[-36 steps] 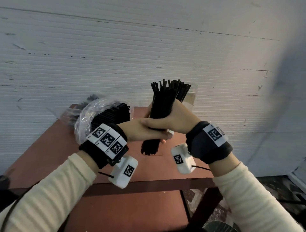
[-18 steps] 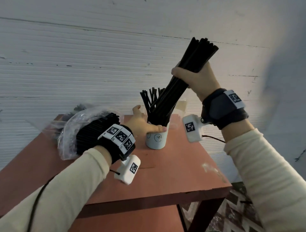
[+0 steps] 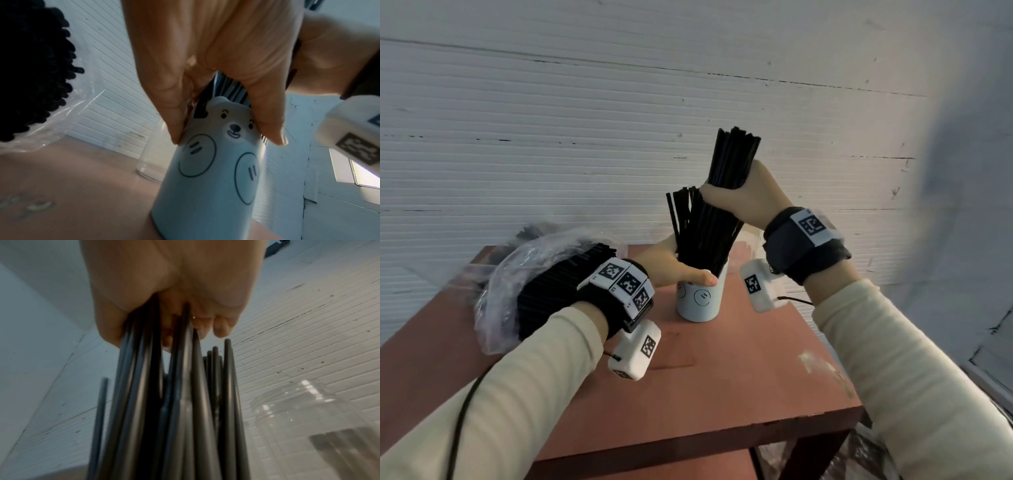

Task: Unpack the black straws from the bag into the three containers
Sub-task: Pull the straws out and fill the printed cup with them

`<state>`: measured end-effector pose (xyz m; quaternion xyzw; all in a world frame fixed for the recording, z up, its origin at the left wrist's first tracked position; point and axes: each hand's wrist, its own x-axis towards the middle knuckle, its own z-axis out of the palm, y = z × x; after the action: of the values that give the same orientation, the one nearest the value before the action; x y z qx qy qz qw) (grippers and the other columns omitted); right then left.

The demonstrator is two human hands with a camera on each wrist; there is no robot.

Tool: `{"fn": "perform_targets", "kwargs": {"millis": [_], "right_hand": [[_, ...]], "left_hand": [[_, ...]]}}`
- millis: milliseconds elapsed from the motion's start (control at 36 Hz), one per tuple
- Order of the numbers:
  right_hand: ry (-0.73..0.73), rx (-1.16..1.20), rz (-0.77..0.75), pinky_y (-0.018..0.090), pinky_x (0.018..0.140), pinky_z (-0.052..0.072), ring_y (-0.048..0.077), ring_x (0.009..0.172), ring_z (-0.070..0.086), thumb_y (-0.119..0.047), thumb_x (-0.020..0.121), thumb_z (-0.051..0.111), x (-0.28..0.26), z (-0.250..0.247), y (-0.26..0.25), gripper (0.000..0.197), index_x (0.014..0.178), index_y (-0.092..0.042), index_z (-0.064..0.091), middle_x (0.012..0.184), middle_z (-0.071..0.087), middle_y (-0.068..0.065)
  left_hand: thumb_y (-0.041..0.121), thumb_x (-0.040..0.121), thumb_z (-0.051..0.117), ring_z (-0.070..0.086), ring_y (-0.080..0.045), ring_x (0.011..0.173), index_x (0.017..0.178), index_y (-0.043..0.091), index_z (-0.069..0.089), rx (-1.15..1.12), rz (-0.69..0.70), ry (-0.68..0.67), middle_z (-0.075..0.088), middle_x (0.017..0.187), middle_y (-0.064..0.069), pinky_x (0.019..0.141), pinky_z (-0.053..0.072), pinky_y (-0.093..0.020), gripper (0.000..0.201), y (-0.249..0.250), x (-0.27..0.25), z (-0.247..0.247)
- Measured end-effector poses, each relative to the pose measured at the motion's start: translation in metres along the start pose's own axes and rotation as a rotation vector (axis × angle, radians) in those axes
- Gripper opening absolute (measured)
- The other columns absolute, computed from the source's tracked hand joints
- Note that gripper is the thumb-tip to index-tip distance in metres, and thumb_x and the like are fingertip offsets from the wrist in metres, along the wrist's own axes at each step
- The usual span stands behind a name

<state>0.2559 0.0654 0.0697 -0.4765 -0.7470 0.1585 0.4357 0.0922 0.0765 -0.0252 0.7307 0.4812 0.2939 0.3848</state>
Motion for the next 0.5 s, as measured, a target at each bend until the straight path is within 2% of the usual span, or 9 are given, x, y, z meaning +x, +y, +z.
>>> {"fn": "perform_targets", "kwargs": {"millis": [56, 139, 194, 278, 333, 389, 417, 500], "right_hand": [[-0.02, -0.107, 0.011, 0.042, 0.065, 0.049, 0.019, 0.071, 0.057, -0.043, 0.07, 0.067, 0.001, 0.007, 0.006, 0.041, 0.067, -0.005, 0.053, 0.065, 0.056, 0.002], [0.002, -0.33, -0.001, 0.043, 0.09, 0.042, 0.023, 0.099, 0.047, -0.066, 0.066, 0.06, -0.003, 0.012, 0.008, 0.038, 0.073, -0.03, 0.049, 0.084, 0.058, -0.005], [0.019, -0.363, -0.005, 0.042, 0.097, 0.036, 0.024, 0.106, 0.043, -0.077, 0.065, 0.056, -0.006, 0.011, 0.007, 0.041, 0.074, -0.038, 0.045, 0.097, 0.055, -0.004], [0.029, -0.351, 0.0, 0.045, 0.101, 0.035, 0.022, 0.11, 0.045, -0.091, 0.06, 0.047, -0.008, 0.01, 0.007, 0.053, 0.08, -0.042, 0.051, 0.104, 0.055, -0.006], [0.053, -0.211, -0.001, 0.044, 0.099, 0.041, 0.019, 0.11, 0.051, -0.087, 0.063, 0.053, -0.011, 0.006, 0.003, 0.059, 0.094, -0.036, 0.055, 0.105, 0.058, -0.008], [0.078, -0.047, -0.009, 0.036, 0.097, 0.046, 0.014, 0.111, 0.054, -0.067, 0.073, 0.066, -0.015, 0.004, -0.002, 0.063, 0.117, -0.025, 0.05, 0.114, 0.057, -0.007], [0.105, 0.007, -0.034, 0.031, 0.098, 0.045, 0.012, 0.116, 0.053, -0.056, 0.077, 0.07, -0.016, 0.003, -0.004, 0.067, 0.128, -0.021, 0.044, 0.123, 0.054, -0.005], [0.247, 0.068, -0.255, 0.023, 0.104, 0.041, 0.015, 0.129, 0.046, -0.029, 0.085, 0.071, -0.02, 0.002, -0.01, 0.072, 0.142, -0.012, 0.03, 0.14, 0.043, 0.002]], "left_hand": [[0.033, 0.061, 0.09, 0.055, -0.006, 0.112, 0.13, 0.031, 0.049, -0.018, 0.007, 0.01, 0.06, 0.118, 0.014, 0.098, 0.044, -0.029, 0.081, -0.002, 0.0, 0.0], [0.029, 0.063, 0.09, 0.056, -0.004, 0.111, 0.125, 0.035, 0.048, -0.018, 0.032, -0.013, 0.062, 0.115, 0.015, 0.098, 0.045, -0.028, 0.075, 0.0, -0.001, 0.0], [0.026, 0.066, 0.089, 0.056, 0.001, 0.109, 0.125, 0.034, 0.048, -0.033, 0.044, -0.024, 0.062, 0.115, 0.015, 0.093, 0.044, -0.024, 0.072, 0.001, -0.001, 0.0], [0.026, 0.066, 0.088, 0.056, 0.003, 0.108, 0.13, 0.03, 0.05, -0.053, 0.057, -0.019, 0.062, 0.117, 0.014, 0.088, 0.043, -0.021, 0.074, 0.0, -0.001, 0.001], [0.028, 0.065, 0.089, 0.055, -0.001, 0.111, 0.132, 0.03, 0.049, -0.051, 0.055, -0.011, 0.061, 0.119, 0.014, 0.092, 0.043, -0.024, 0.078, -0.001, -0.001, 0.001], [0.029, 0.064, 0.089, 0.055, -0.005, 0.113, 0.134, 0.03, 0.047, -0.046, 0.047, -0.008, 0.06, 0.122, 0.013, 0.096, 0.042, -0.027, 0.082, -0.001, -0.001, 0.001], [0.029, 0.065, 0.089, 0.054, -0.006, 0.113, 0.135, 0.03, 0.047, -0.047, 0.042, -0.005, 0.06, 0.122, 0.012, 0.096, 0.042, -0.027, 0.081, -0.001, -0.001, 0.001], [0.026, 0.065, 0.089, 0.054, -0.005, 0.112, 0.13, 0.031, 0.048, -0.051, 0.036, -0.008, 0.059, 0.122, 0.013, 0.092, 0.041, -0.024, 0.077, 0.0, 0.0, 0.002]]}}
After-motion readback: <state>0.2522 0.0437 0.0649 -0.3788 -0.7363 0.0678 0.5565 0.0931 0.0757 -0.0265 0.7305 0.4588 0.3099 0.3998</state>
